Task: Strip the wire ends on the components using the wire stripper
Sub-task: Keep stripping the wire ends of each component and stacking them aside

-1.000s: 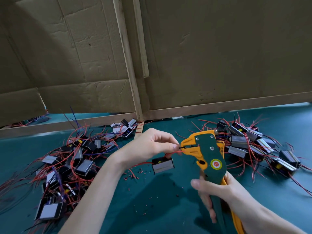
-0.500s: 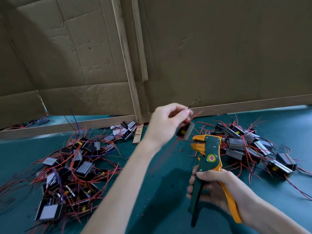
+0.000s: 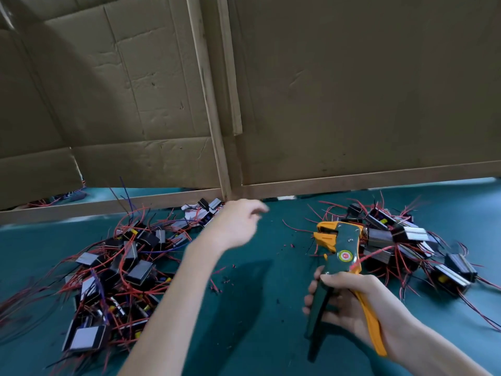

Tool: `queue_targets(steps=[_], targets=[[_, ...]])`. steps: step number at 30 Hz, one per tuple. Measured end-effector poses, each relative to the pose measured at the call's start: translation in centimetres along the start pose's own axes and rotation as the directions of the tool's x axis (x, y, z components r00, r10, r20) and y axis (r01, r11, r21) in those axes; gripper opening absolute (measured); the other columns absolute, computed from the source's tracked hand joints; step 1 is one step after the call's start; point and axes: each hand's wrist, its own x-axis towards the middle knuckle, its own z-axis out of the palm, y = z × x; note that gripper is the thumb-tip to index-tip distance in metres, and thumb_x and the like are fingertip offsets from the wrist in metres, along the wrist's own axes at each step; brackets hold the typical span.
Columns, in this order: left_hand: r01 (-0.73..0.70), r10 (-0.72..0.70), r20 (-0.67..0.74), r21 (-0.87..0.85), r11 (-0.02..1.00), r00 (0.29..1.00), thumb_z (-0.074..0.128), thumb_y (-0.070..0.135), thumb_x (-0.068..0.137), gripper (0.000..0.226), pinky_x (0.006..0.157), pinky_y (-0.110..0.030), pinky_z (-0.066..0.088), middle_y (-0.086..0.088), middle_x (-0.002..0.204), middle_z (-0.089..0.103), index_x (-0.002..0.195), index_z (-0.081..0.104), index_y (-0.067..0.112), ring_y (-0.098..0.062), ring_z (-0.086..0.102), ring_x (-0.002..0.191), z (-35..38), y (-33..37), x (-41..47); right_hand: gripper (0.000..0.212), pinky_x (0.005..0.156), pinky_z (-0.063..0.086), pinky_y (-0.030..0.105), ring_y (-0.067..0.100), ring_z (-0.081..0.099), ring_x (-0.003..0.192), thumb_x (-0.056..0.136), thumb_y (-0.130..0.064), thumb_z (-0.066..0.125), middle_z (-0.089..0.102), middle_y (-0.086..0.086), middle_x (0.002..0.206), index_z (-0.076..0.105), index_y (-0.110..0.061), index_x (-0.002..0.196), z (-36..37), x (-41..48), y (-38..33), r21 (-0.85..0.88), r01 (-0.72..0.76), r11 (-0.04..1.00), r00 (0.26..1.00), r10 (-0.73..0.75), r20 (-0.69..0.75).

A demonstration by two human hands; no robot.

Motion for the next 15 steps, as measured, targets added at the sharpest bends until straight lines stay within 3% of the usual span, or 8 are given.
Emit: queue_targets(steps=[3, 6, 8, 12, 15], targets=[[0.337, -0.314, -0.121, 0.349, 0.875, 0.942, 0.04, 0.008, 0.095, 0.047, 0.094, -0.04, 0.042, -0.009, 0.137, 0.052, 0.137, 0.048, 0.029, -0.031, 0.05, 0.12, -0.5, -5.9, -0.5, 0.028, 0.067, 0.058, 0.05, 0.039, 0.068, 0.07, 0.048, -0.005, 0.081, 0.065, 0.024, 0.078, 0.075, 0.0, 0.075, 0.0, 0.0, 0.0, -0.008, 0.005, 1.0, 1.0, -0.005, -0.005], [0.506, -0.515, -0.112, 0.446, 0.738, 0.85, 0.038, 0.011, 0.097, 0.05, 0.103, -0.05, 0.031, -0.017, 0.141, 0.043, 0.143, 0.037, 0.028, -0.037, 0.034, 0.131, 0.1, -9.6, -0.5, 0.017, 0.067, 0.058, 0.05, 0.04, 0.068, 0.07, 0.058, 0.002, 0.073, 0.065, 0.023, 0.078, 0.075, 0.0, 0.075, 0.0, -0.1, -0.1, -0.02, 0.02, 1.0, 1.0, -0.02, -0.01], [0.509, -0.521, -0.108, 0.451, 0.733, 0.846, 0.038, 0.011, 0.097, 0.052, 0.102, -0.049, 0.03, -0.015, 0.137, 0.048, 0.145, 0.033, 0.029, -0.036, 0.036, 0.13, 0.5, -11.0, -0.4, 0.021, 0.066, 0.058, 0.05, 0.04, 0.068, 0.07, 0.054, 0.006, 0.072, 0.065, 0.023, 0.079, 0.075, 0.001, 0.074, -0.1, -0.1, -0.2, -0.011, 0.037, 0.999, 0.999, -0.037, -0.01], [0.454, -0.432, -0.158, 0.444, 0.772, 0.888, 0.043, 0.012, 0.096, 0.05, 0.1, -0.043, 0.032, -0.008, 0.127, 0.059, 0.143, 0.04, 0.028, -0.03, 0.05, 0.12, 1.1, -11.9, -0.1, 0.027, 0.064, 0.058, 0.049, 0.04, 0.068, 0.07, 0.06, -0.008, 0.072, 0.064, 0.024, 0.081, 0.07, 0.005, 0.084, 0.1, -0.6, -0.8, 0.03, 0.128, 0.991, 0.991, -0.127, -0.041], [0.462, -0.395, -0.241, 0.433, 0.774, 0.887, 0.048, 0.013, 0.094, 0.046, 0.097, -0.041, 0.037, -0.014, 0.127, 0.053, 0.14, 0.046, 0.023, -0.033, 0.045, 0.119, 1.6, -11.9, 0.1, 0.027, 0.064, 0.059, 0.047, 0.037, 0.067, 0.071, 0.068, -0.012, 0.069, 0.064, 0.022, 0.083, 0.065, 0.005, 0.088, 0.2, -0.9, -1.3, 0.026, 0.216, 0.976, 0.974, -0.213, -0.08]])
